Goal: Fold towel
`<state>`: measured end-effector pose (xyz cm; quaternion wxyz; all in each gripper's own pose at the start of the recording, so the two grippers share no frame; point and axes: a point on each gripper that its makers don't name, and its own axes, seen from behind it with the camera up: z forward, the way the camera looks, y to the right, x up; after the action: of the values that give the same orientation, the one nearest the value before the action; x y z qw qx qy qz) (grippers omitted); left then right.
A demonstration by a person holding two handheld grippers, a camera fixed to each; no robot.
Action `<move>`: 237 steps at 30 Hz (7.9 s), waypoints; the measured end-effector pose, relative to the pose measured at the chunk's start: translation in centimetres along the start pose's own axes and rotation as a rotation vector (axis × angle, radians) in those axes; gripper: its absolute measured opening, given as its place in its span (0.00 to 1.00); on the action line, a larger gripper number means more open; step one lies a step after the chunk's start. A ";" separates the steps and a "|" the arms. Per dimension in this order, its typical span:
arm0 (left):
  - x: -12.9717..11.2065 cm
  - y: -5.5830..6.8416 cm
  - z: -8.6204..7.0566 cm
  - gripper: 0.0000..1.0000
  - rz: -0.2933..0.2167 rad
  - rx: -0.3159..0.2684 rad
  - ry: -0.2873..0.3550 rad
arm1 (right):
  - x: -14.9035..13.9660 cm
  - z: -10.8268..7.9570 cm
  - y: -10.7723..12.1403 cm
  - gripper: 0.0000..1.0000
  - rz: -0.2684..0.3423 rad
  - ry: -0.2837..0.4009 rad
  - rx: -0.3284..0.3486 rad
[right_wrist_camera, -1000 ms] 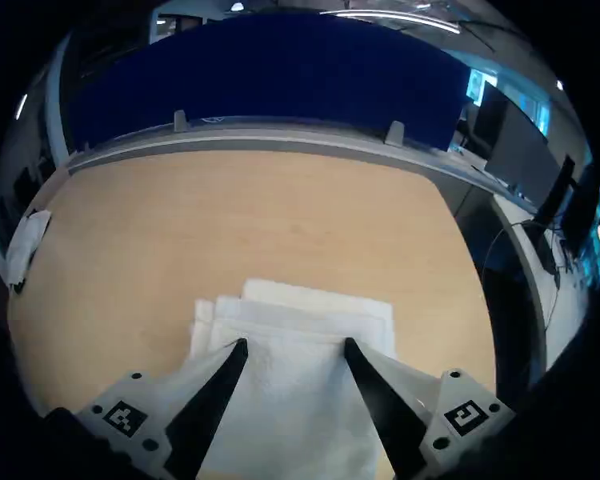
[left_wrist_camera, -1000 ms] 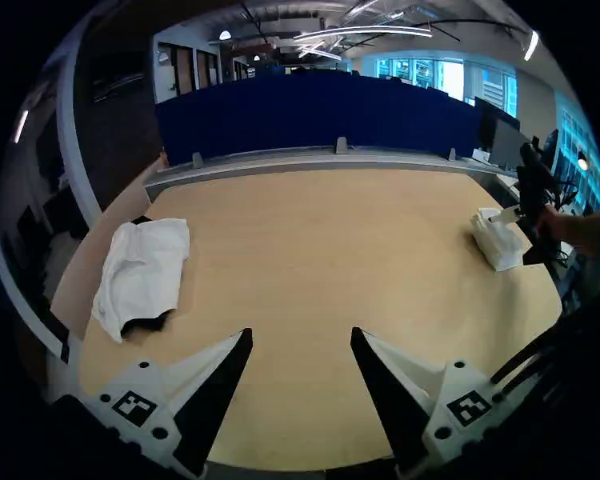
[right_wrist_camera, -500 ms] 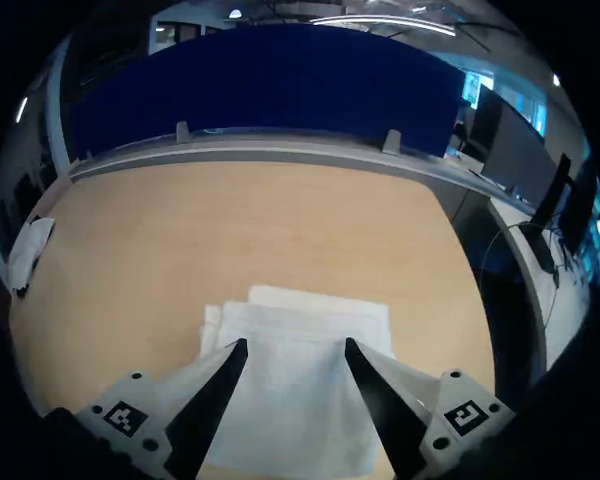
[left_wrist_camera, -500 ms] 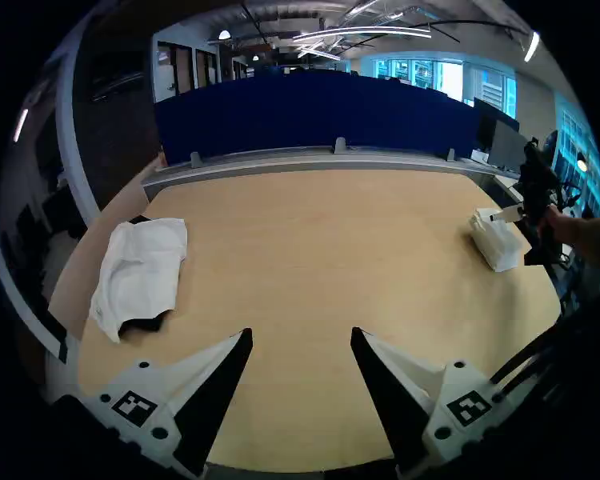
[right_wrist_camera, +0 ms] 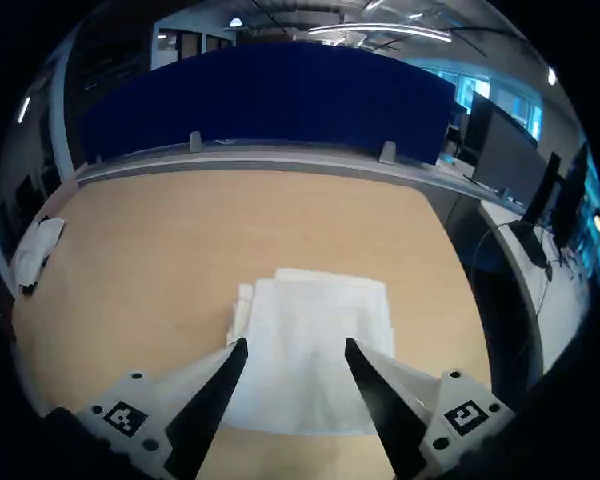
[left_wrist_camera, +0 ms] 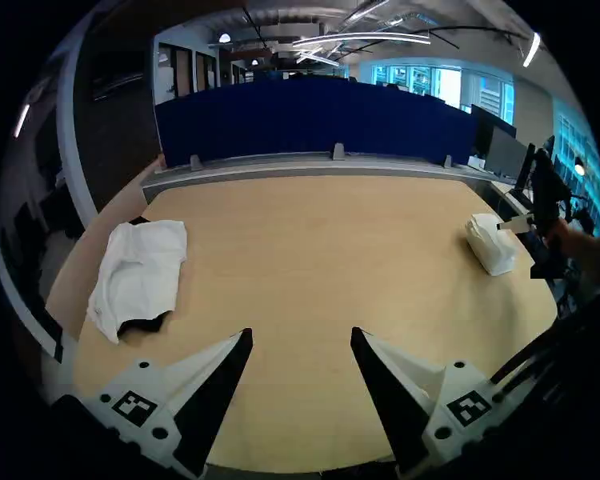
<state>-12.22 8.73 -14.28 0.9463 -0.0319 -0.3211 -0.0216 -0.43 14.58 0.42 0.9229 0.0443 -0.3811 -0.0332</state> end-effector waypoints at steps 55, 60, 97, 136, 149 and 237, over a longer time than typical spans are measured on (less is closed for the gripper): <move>7.9 -0.9 0.2 0.91 -0.019 -0.026 0.308 | 4.7 -14.8 -9.4 0.95 0.142 0.537 -0.092; 11.9 -2.0 -0.8 0.91 -0.047 0.009 0.461 | 5.4 -15.4 -10.2 0.95 0.124 0.562 -0.092; 13.5 -5.8 5.8 0.91 0.046 0.111 0.688 | 9.0 -13.3 -15.0 0.96 0.112 0.529 -0.091; 4.4 -7.8 15.5 0.91 0.016 0.131 0.712 | 8.3 -8.5 -16.0 0.96 0.092 0.550 -0.096; 3.4 -8.3 16.5 0.91 -0.039 0.120 0.684 | 8.6 -8.3 -15.5 0.96 0.084 0.555 -0.088; 3.2 -8.8 16.8 0.92 -0.038 0.116 0.678 | 1.2 -0.1 -14.3 0.99 0.070 0.781 -0.074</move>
<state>-20.42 1.13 1.42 0.9988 0.0368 0.0105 -0.0302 0.10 0.23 -0.40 1.0000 0.0072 -0.0012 0.0039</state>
